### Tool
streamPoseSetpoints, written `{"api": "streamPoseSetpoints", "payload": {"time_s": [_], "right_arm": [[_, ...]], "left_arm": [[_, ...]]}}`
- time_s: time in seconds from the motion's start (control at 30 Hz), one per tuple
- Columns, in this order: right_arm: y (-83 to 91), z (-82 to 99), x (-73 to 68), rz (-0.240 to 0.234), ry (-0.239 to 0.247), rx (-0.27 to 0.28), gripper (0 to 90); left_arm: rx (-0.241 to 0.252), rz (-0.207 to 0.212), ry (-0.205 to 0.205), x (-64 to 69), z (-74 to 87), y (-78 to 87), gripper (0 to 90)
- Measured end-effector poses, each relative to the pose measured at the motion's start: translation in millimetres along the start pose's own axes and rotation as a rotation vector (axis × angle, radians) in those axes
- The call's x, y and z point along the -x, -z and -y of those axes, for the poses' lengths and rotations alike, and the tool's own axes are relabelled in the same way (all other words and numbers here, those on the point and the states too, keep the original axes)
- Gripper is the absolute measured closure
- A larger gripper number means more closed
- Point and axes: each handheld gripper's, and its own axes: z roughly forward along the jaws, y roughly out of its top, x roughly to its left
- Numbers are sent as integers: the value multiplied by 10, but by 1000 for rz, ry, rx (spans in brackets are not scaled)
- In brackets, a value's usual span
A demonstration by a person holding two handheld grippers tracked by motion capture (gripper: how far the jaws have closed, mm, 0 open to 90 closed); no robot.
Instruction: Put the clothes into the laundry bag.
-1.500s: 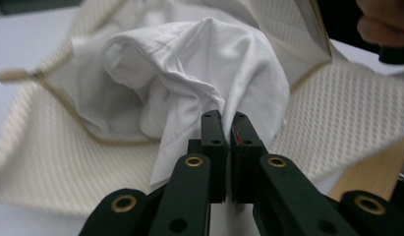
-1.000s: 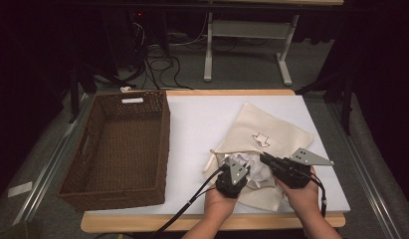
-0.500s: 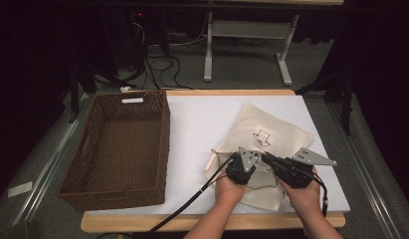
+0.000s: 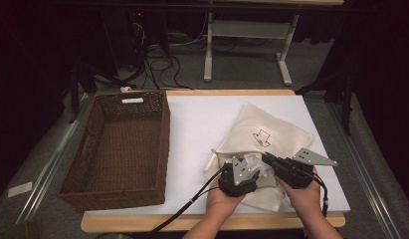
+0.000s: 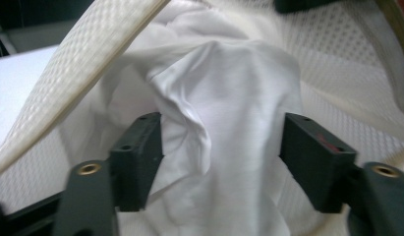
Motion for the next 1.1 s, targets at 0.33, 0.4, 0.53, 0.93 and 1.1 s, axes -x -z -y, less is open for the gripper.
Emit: {"api": "streamPoseSetpoints", "payload": {"time_s": [0.33, 0.4, 0.53, 0.93, 1.1], "right_arm": [[5, 0, 0, 0, 8, 0, 873], [9, -2, 4, -3, 9, 2, 873], [17, -3, 2, 0, 7, 4, 873], [22, 3, 13, 8, -1, 7, 873], [52, 18, 60, 6, -15, 12, 873]], "left_arm": [[-84, 39, 25, -54, 171, 176, 283], [-113, 33, -20, -23, 199, 136, 373], [-168, 29, -45, -25, 191, 58, 725], [-79, -29, -22, -6, -151, -325, 886], [-57, -44, -17, -13, -217, -498, 874]]}}
